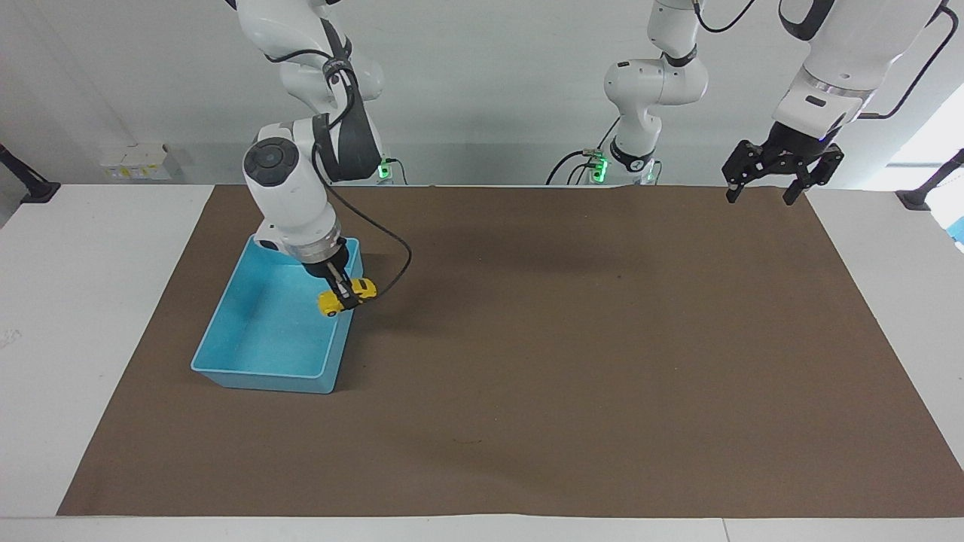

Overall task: Wind up and store yellow beetle car
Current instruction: 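Lift the car with the right gripper into the blue bin, then lower the car into the bin and open the right gripper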

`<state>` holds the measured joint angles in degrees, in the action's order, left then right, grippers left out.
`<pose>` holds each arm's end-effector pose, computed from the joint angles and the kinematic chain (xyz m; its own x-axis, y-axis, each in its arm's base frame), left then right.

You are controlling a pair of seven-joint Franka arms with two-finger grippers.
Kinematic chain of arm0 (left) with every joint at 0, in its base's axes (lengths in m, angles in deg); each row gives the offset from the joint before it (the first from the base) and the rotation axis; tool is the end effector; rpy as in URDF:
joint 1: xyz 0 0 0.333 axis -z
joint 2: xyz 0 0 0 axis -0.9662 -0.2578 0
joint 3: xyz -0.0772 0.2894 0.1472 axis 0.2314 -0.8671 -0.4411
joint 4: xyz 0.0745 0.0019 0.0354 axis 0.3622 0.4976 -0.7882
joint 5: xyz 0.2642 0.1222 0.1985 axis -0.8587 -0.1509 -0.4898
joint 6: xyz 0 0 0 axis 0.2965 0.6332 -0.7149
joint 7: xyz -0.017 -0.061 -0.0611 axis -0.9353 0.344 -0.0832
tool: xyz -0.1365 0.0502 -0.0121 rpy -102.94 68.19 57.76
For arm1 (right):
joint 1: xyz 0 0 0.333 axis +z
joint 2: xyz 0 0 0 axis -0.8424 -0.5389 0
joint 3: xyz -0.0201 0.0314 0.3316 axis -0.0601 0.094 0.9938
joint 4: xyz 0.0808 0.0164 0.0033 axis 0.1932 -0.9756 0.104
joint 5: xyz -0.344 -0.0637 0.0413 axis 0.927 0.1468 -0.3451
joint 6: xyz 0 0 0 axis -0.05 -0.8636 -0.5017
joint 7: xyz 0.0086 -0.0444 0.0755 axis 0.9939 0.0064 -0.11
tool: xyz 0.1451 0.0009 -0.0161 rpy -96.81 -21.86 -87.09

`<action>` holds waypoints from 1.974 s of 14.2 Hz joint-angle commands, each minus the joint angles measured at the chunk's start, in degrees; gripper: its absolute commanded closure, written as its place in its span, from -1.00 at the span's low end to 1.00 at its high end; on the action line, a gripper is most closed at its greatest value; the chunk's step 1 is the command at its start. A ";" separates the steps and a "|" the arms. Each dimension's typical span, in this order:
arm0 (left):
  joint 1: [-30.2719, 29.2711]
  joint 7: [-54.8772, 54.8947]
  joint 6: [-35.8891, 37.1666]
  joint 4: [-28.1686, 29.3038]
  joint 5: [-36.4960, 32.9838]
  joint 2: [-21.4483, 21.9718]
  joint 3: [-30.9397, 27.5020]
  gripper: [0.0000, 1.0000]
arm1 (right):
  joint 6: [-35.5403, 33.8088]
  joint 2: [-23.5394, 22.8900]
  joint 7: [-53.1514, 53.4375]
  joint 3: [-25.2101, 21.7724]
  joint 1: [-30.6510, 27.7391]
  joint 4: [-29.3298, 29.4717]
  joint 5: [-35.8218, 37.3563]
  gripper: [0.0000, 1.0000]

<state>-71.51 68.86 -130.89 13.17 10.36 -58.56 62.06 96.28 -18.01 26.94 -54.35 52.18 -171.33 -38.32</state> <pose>0.4893 -0.0378 0.6195 0.9925 -0.1017 0.0679 -0.1026 -0.9947 0.0099 0.5658 0.0831 0.4227 0.5642 -0.8234 -0.0603 -0.8239 -0.5662 0.0240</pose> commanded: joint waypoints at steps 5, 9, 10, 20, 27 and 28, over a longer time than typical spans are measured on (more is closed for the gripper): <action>-0.74 0.48 1.32 -0.51 0.39 0.45 0.34 -1.00 | -5.09 2.72 -27.49 0.40 -6.21 -2.37 -0.01 1.00; -0.65 0.48 1.32 -0.51 0.39 0.45 0.34 -1.00 | -4.39 4.56 -44.73 0.31 -9.46 -5.61 0.08 1.00; -0.74 0.48 1.32 -0.51 0.39 0.45 0.34 -1.00 | -3.69 5.09 -48.07 0.31 -10.34 -6.84 0.08 1.00; -0.74 0.48 1.32 -0.51 0.39 0.45 0.34 -1.00 | 11.50 10.46 -65.95 0.13 -13.34 -21.26 0.34 1.00; -0.65 0.48 1.32 -0.51 0.39 0.45 0.34 -1.00 | 23.11 9.23 -66.04 0.13 -13.42 -27.85 0.34 1.00; -0.65 0.48 1.32 -0.51 0.39 0.45 0.34 -1.00 | 23.74 8.97 -66.47 0.13 -13.42 -28.12 0.43 1.00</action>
<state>-71.51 68.86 -130.89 13.17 10.36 -58.56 62.06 117.68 -9.73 -37.43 -54.56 39.71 -197.53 -38.29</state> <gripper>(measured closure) 0.000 0.533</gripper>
